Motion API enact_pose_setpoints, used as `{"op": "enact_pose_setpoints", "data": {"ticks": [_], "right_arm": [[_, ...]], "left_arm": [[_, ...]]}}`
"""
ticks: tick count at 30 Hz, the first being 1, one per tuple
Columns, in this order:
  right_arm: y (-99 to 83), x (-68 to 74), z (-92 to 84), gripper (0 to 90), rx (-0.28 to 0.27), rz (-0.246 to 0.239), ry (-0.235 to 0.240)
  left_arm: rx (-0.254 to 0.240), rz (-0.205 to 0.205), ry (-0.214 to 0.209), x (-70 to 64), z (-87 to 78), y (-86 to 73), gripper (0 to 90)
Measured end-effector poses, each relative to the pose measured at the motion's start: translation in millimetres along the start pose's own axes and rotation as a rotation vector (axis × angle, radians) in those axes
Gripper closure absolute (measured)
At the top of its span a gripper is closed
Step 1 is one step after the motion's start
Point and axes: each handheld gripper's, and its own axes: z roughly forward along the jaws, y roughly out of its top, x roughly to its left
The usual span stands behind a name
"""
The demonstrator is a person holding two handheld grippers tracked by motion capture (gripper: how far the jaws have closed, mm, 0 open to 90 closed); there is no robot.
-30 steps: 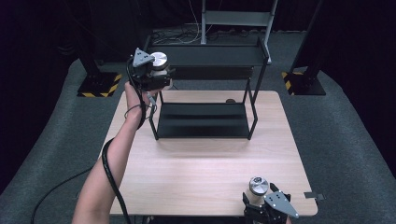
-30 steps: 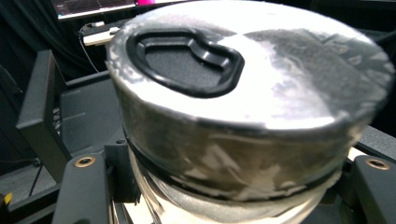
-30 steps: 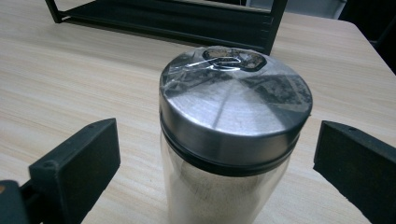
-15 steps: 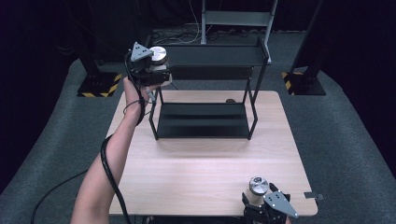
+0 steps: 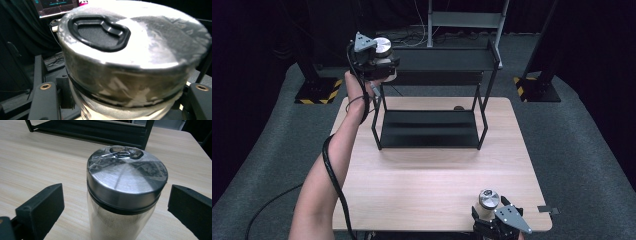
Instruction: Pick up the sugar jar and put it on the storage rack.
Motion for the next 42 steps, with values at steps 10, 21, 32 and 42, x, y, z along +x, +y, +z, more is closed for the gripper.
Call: {"op": "enact_pose_setpoints", "data": {"ticks": [10, 21, 32, 42], "right_arm": [[0.0, 0.0, 0.1, 0.0, 0.001, -0.002, 0.001], [-0.1, -0.5, 0.3, 0.0, 0.003, 0.002, 0.0], [0.5, 0.5, 0.6, 0.0, 0.004, -0.002, 0.004], [0.4, -0.3, 1.2, 0.0, 0.008, -0.002, 0.006]], "left_arm": [[0.014, 0.013, 0.016, -1.6, 10.8, 12.4, 30.3], [0.038, -0.003, 0.018, 0.8, 25.1, 20.5, 30.3], [0.068, -0.012, 0.037, 3.0, 40.5, 29.0, 30.3], [0.089, -0.008, 0.042, 5.3, 50.8, 32.3, 30.3]]}}
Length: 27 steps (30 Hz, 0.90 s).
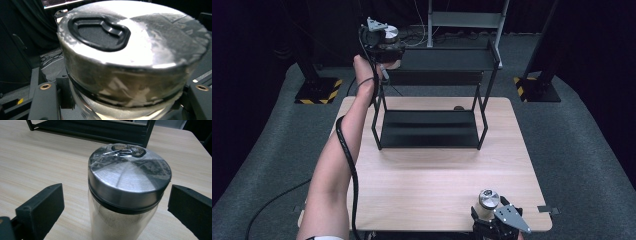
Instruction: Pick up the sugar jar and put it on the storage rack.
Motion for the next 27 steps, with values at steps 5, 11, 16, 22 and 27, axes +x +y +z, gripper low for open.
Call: {"op": "enact_pose_setpoints", "data": {"ticks": [5, 11, 16, 22, 27], "right_arm": [[0.4, 0.8, 0.2, 0.0, 0.001, -0.003, 0.001], [0.4, 0.7, -0.1, 0.0, 0.001, -0.002, 0.0], [0.1, -0.5, -0.1, 0.0, 0.003, 0.001, 0.001], [0.2, -0.8, 0.1, 0.0, 0.004, 0.001, 0.004], [0.6, 0.2, -0.1, 0.0, 0.001, -0.001, 0.008]], "left_arm": [[0.012, -0.003, 0.005, 1.7, 8.8, 2.3, 30.3], [0.024, -0.009, 0.0, 3.5, 17.8, 5.0, 30.3], [0.047, -0.033, -0.007, 7.0, 24.3, 6.0, 30.3], [0.082, -0.056, -0.052, 18.9, 27.8, 13.2, 30.3], [0.081, -0.062, -0.058, 20.5, 28.6, 12.8, 30.2]]}}
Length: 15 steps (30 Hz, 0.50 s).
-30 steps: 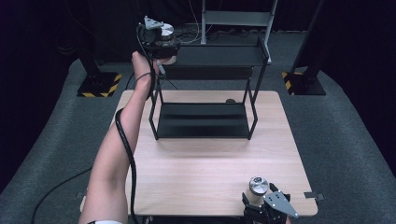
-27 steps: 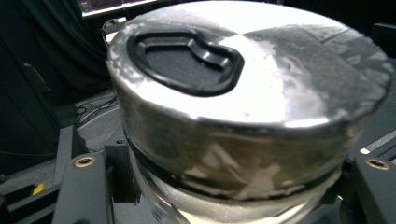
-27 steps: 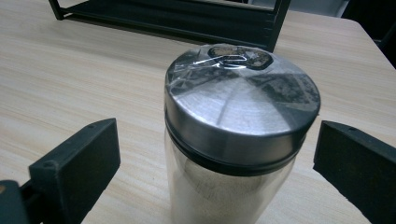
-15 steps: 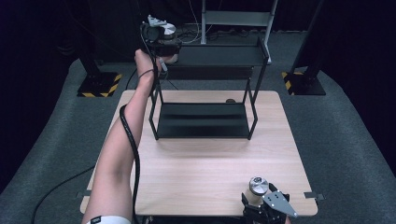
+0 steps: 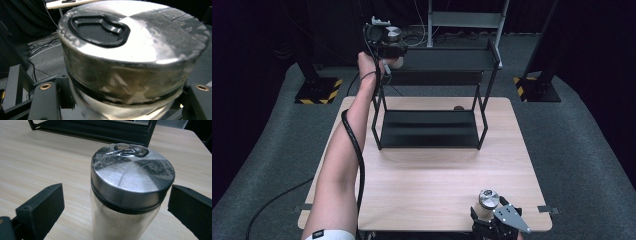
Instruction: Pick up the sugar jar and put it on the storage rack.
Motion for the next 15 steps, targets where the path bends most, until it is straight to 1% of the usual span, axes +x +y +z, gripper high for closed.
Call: {"op": "enact_pose_setpoints", "data": {"ticks": [15], "right_arm": [[-0.2, -1.6, -1.8, 0.0, -0.002, 0.002, -0.006]], "left_arm": [[0.016, 0.006, -0.001, -0.1, -0.5, 3.7, 30.0]]}}
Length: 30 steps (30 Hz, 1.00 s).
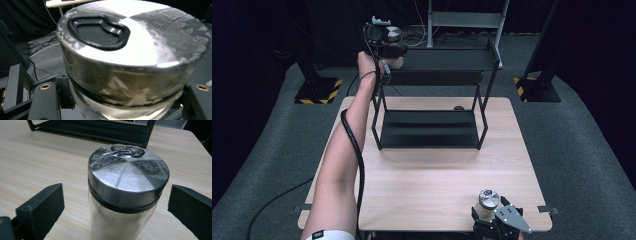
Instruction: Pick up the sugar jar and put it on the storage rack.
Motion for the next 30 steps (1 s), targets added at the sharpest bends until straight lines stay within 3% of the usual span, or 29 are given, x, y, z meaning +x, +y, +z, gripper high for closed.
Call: {"op": "enact_pose_setpoints", "data": {"ticks": [3, 5, 9, 12, 15, 22, 26, 30], "right_arm": [[-0.1, -0.5, -0.7, 0.0, -0.001, 0.001, -0.001], [-0.6, -1.3, -0.8, 0.0, -0.003, 0.0, -0.001], [-1.0, -2.3, -0.7, 0.0, 0.001, 0.001, -0.004], [-1.2, -2.6, -1.3, 0.0, 0.0, 0.001, -0.007], [-1.1, -2.6, -1.8, 0.0, -0.001, 0.002, -0.009], [-1.0, -2.1, -1.6, 0.0, -0.002, -0.001, -0.01], [-1.3, -1.8, -0.5, 0.0, -0.001, -0.002, -0.008], [-1.1, -1.1, -0.3, 0.0, -0.001, -0.004, -0.008]], "left_arm": [[0.02, 0.014, 0.002, -0.3, -1.1, 3.3, 28.6], [0.03, 0.018, 0.01, -1.8, -1.5, 5.0, 19.7], [0.098, -0.004, 0.017, -2.0, -7.3, 16.6, 9.6], [0.123, -0.011, 0.006, -0.8, -11.5, 21.1, 5.2], [0.167, 0.006, -0.006, 0.4, -19.5, 29.5, 1.1], [0.235, 0.05, -0.033, 4.6, -44.5, 36.2, 0.0], [0.245, 0.075, -0.057, 7.7, -59.7, 30.2, 0.0], [0.254, 0.13, -0.084, 4.0, -72.3, 20.5, 0.0]]}}
